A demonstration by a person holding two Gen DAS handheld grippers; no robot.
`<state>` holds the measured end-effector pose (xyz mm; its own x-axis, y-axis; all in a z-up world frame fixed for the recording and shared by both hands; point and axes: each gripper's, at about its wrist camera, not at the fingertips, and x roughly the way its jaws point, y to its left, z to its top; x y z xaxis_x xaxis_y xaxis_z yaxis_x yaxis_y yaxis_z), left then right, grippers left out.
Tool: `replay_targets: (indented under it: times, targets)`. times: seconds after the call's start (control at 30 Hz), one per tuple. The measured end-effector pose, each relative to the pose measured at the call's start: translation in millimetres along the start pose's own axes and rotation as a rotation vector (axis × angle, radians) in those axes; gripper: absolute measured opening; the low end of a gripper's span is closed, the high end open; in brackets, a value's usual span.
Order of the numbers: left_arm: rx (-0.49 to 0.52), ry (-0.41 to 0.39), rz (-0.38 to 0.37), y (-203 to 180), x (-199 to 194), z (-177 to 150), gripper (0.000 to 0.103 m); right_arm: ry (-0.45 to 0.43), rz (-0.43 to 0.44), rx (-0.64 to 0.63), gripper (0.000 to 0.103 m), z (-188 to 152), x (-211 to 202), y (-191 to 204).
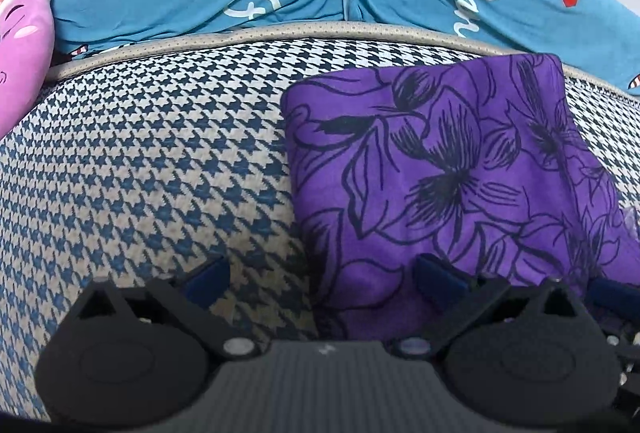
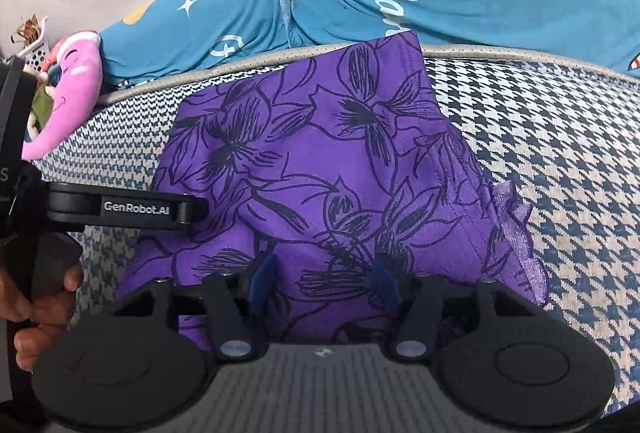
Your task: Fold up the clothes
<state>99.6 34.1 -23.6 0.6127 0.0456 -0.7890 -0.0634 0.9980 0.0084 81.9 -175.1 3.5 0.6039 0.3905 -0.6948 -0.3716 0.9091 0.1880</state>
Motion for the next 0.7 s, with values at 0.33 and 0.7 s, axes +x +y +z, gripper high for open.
replay_targets:
  times: [0.33,0.7]
  targets:
    - [-0.036,0.009,-0.014,3.6,-5.6,1.8,0.103,0.005,0.005,0.014,0.058,4.9,-5.6,-1.5]
    - [-0.017,0.004,-0.041,-0.7,-38.4,-8.5,0.103,-0.055,-0.028,0.033,0.058,8.8,-22.2,-15.3]
